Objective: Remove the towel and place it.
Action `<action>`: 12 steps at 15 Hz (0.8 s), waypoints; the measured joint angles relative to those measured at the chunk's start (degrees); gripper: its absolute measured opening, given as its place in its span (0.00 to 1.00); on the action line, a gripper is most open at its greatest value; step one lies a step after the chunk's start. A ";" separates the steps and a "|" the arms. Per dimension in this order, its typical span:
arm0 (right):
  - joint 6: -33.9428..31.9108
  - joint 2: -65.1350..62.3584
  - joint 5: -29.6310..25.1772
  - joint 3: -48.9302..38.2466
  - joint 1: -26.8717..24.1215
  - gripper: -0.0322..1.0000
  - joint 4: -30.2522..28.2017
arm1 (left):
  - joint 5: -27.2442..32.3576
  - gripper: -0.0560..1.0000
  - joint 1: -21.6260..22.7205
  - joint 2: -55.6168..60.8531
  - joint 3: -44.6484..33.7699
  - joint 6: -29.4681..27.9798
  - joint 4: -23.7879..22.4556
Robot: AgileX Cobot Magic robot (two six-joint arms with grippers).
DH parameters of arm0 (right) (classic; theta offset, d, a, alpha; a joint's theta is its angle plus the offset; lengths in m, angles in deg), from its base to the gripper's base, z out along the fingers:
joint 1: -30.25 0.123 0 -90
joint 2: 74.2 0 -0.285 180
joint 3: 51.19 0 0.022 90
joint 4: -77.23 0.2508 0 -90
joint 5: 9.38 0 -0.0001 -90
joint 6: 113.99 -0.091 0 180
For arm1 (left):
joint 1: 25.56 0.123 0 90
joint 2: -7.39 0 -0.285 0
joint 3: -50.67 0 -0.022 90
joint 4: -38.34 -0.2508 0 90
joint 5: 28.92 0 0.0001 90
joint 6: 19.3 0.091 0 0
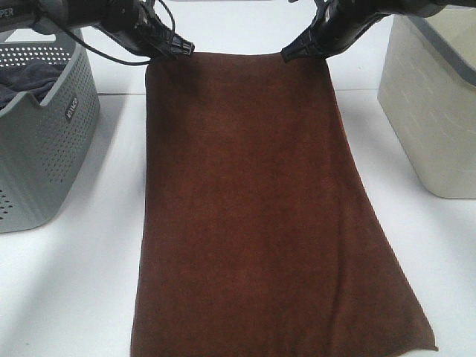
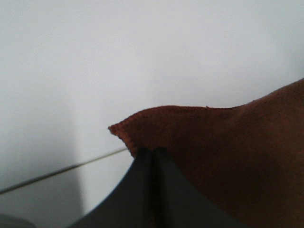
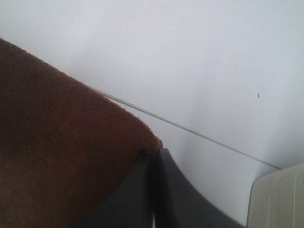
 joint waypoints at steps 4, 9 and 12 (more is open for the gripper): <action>-0.63 3.04 8.48 0.57 -2.52 0.03 -0.74 | -10.83 0.05 1.03 -2.58 0.29 0.00 0.11; -0.97 7.56 18.91 0.57 -5.33 0.03 -0.86 | -21.20 0.05 1.95 -8.94 1.72 -0.11 1.55; -0.97 10.49 22.46 0.57 -6.70 0.04 -0.86 | -24.01 0.05 2.35 -12.83 4.87 -0.11 2.12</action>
